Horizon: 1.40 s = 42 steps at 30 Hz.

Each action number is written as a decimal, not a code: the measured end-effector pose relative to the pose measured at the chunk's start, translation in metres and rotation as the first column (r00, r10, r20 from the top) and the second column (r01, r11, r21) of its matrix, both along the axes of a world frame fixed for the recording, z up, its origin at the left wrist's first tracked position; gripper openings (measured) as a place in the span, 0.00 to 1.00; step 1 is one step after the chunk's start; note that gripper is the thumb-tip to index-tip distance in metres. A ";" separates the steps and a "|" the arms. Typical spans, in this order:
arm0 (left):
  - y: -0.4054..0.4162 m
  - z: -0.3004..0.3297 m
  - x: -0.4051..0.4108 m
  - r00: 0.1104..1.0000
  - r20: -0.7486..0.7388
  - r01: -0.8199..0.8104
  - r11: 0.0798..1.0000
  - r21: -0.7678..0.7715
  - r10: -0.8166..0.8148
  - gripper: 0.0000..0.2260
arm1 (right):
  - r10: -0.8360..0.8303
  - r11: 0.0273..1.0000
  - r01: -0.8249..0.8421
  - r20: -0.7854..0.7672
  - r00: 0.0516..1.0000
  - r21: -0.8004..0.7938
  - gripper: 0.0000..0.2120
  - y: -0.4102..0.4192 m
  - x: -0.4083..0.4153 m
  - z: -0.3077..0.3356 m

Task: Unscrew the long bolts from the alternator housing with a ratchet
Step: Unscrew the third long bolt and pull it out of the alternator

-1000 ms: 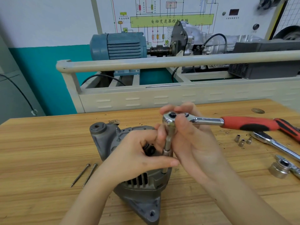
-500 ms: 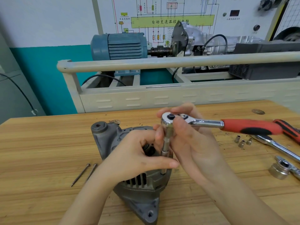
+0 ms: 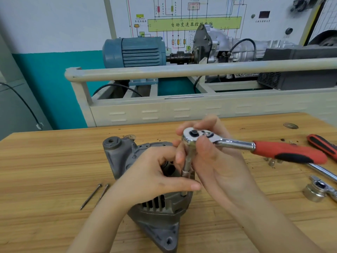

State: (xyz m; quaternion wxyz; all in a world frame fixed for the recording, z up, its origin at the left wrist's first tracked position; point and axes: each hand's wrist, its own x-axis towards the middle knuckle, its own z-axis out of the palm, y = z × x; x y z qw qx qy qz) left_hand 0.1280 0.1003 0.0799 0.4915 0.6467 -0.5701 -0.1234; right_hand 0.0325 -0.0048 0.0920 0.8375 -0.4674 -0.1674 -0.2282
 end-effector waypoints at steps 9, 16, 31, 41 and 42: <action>0.003 0.001 0.000 0.998 -0.051 0.043 0.999 -0.013 -0.044 0.18 | 0.092 0.996 -0.093 -0.097 0.991 -0.011 0.14 0.000 0.001 0.003; 0.000 0.003 -0.001 0.999 -0.017 0.043 0.999 0.007 -0.043 0.12 | 0.002 1.000 -0.002 -0.044 0.999 -0.006 0.14 -0.003 -0.003 0.002; 0.001 0.004 -0.001 0.998 -0.052 0.042 0.998 -0.036 -0.044 0.10 | -0.063 0.998 0.063 -0.069 0.996 -0.008 0.15 0.002 -0.004 0.003; 0.000 0.001 -0.004 1.000 0.005 0.010 0.998 -0.069 -0.010 0.14 | -0.092 0.996 0.092 -0.053 0.994 -0.010 0.16 0.003 -0.003 0.003; 0.000 0.002 -0.005 1.000 0.009 -0.002 0.998 -0.070 0.003 0.15 | -0.141 0.990 0.141 -0.045 0.989 -0.018 0.17 0.003 -0.004 0.002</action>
